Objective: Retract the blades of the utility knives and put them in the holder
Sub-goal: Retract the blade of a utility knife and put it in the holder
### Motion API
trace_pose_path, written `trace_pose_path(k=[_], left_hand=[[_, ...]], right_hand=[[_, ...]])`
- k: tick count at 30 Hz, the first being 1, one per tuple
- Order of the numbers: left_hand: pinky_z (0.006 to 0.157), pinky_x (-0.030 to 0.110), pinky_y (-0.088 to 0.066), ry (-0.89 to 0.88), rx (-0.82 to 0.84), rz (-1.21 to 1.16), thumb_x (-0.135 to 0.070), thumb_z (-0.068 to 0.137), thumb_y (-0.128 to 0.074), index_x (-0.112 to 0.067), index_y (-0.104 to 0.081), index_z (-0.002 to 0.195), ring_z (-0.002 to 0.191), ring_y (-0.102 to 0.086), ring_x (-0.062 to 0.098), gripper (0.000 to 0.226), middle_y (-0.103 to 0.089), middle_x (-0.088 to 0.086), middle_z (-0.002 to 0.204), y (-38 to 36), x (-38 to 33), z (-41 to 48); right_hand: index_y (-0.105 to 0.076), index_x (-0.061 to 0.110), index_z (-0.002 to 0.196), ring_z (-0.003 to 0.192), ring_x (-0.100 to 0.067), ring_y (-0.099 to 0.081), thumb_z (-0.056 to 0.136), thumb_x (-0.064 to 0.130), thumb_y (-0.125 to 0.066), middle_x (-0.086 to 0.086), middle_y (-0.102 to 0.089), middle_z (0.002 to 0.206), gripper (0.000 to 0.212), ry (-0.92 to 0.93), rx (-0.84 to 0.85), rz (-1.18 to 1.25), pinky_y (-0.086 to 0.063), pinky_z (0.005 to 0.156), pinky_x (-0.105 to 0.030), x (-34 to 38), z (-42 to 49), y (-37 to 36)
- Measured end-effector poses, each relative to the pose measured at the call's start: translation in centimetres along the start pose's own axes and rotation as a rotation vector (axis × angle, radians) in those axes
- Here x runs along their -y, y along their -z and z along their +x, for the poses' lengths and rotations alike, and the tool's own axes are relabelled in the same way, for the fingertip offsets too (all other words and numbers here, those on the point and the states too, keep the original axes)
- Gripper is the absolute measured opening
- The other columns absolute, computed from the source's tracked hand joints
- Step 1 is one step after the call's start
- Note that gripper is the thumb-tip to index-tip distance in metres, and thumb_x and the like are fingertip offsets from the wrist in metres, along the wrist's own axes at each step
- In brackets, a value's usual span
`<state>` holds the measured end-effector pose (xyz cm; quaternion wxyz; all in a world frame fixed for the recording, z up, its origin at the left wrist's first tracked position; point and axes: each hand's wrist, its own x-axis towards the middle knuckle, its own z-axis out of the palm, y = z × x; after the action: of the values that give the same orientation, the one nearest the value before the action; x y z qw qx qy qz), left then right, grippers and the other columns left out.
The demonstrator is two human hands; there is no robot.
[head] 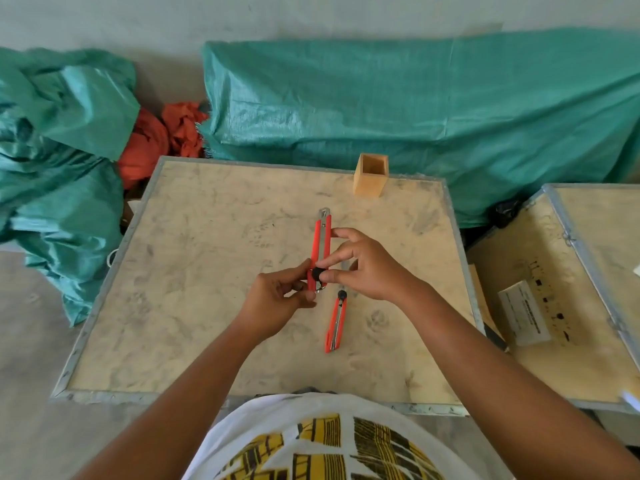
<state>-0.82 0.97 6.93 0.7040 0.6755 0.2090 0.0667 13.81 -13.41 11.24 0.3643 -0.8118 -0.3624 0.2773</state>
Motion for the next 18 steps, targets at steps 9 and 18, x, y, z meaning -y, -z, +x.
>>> trace_pose_path(k=[9, 18], left_hand=[[0.078, 0.043, -0.062, -0.017, -0.018, -0.021, 0.011, 0.080, -0.071, -0.020, -0.064, 0.124, 0.085, -0.062, 0.015, 0.055, -0.076, -0.001, 0.097, -1.1, -0.8, -1.1], [0.077, 0.039, -0.062, -0.031, -0.008, -0.034, 0.014, 0.079, -0.070, -0.007, -0.062, 0.129, 0.083, -0.064, 0.016, 0.055, -0.075, 0.008, 0.103, -1.5, -1.8, -0.9]], right_hand=[[-0.077, 0.033, 0.096, 0.141, -0.013, -0.041, 0.076, 0.031, -0.087, 0.005, -0.045, 0.149, 0.022, 0.053, -0.053, -0.047, -0.044, 0.110, -0.044, 0.6, -1.2, 0.3], [-0.078, 0.032, 0.099, 0.139, -0.012, -0.044, 0.078, 0.031, -0.085, 0.008, -0.045, 0.149, 0.022, 0.083, -0.079, -0.022, -0.042, 0.106, -0.036, 0.7, -1.7, 1.0]])
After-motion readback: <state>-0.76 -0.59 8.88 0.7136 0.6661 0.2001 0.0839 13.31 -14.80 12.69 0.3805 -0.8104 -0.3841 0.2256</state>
